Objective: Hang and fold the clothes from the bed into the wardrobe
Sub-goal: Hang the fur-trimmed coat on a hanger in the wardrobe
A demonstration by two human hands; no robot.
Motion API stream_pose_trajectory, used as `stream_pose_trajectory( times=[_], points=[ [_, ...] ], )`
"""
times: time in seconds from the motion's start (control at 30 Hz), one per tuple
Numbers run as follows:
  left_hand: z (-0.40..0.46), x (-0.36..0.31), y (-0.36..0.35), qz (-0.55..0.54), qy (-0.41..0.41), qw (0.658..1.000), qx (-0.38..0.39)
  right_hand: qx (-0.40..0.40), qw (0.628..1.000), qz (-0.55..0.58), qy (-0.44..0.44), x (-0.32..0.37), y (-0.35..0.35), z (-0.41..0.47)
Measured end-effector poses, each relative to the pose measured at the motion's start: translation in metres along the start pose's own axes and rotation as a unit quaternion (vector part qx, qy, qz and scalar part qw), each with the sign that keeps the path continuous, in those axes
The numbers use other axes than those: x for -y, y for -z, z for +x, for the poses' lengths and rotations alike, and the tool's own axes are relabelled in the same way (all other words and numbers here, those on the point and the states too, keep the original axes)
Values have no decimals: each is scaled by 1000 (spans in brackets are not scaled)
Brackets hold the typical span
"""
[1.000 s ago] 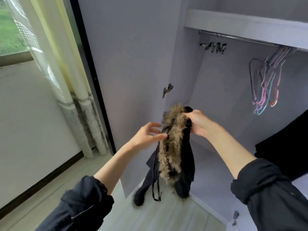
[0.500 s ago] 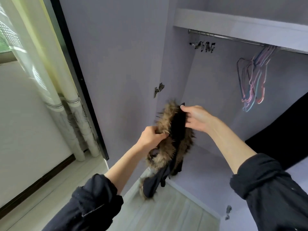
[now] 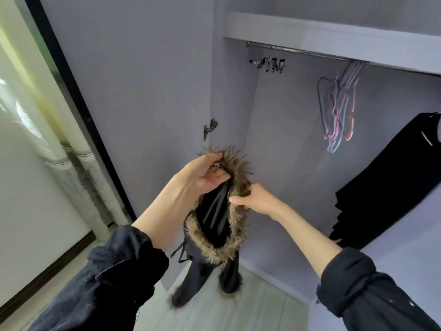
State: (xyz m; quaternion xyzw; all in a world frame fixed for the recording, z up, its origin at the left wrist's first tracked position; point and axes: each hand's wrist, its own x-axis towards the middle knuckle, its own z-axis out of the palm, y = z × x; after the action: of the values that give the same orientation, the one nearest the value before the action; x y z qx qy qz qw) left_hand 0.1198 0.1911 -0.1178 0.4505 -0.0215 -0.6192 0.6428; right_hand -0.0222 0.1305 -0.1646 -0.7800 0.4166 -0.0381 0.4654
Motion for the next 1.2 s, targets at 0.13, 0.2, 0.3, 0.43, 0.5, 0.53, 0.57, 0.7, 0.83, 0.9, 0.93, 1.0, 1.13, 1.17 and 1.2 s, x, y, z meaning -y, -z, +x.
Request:
stream_pose_trajectory(
  times=[0.13, 0.2, 0.3, 0.43, 0.5, 0.53, 0.57, 0.7, 0.83, 0.9, 0.93, 1.0, 1.13, 1.17, 1.2],
  points=[
    [-10, -12, 4, -51, -28, 997, 46, -126, 985, 115, 6, -2, 13, 11],
    [-9, -18, 20, -34, -48, 998, 33, -154, 983, 93, 35, 3, 32, 10],
    [-8, -21, 36, 167, -105, 980, -32, -139, 985, 43, 91, 20, 54, 2],
    [-8, -16, 35, 599, -271, 754, -24, -62, 989, -24, 134, 47, 54, -2],
    [-8, -8, 28, 701, -298, 647, 25, -45, 987, -7, 152, 57, 50, -2],
    [-7, -5, 26, 713, -300, 634, 31, -40, 986, 3, 159, 61, 48, -4],
    [-6, -2, 25, 707, -309, 636, 31, -38, 985, 10, 165, 63, 48, -5],
    [-1, -3, 26, 643, -388, 658, -48, -43, 989, 13, 140, 60, 56, -10],
    [-7, -11, 8, 608, -428, 667, -45, -10, 994, 50, 98, 46, 56, -15],
    [-8, -14, -1, 597, -444, 668, -24, -37, 994, 42, 91, 39, 49, -14],
    [-8, -15, -2, 599, -446, 665, -17, -80, 992, -1, 97, 33, 46, -11],
    [-4, -16, -2, 613, -443, 654, -2, -193, 969, -136, 76, 19, 48, -4],
    [9, -19, 1, 633, -448, 631, 3, -313, 889, -334, 16, -8, 63, -1],
    [13, -22, 0, 628, -455, 632, -2, -327, 881, -341, 22, -12, 66, -1],
    [16, -25, -1, 624, -457, 634, -5, -341, 875, -343, 33, -15, 69, 1]
  ],
)
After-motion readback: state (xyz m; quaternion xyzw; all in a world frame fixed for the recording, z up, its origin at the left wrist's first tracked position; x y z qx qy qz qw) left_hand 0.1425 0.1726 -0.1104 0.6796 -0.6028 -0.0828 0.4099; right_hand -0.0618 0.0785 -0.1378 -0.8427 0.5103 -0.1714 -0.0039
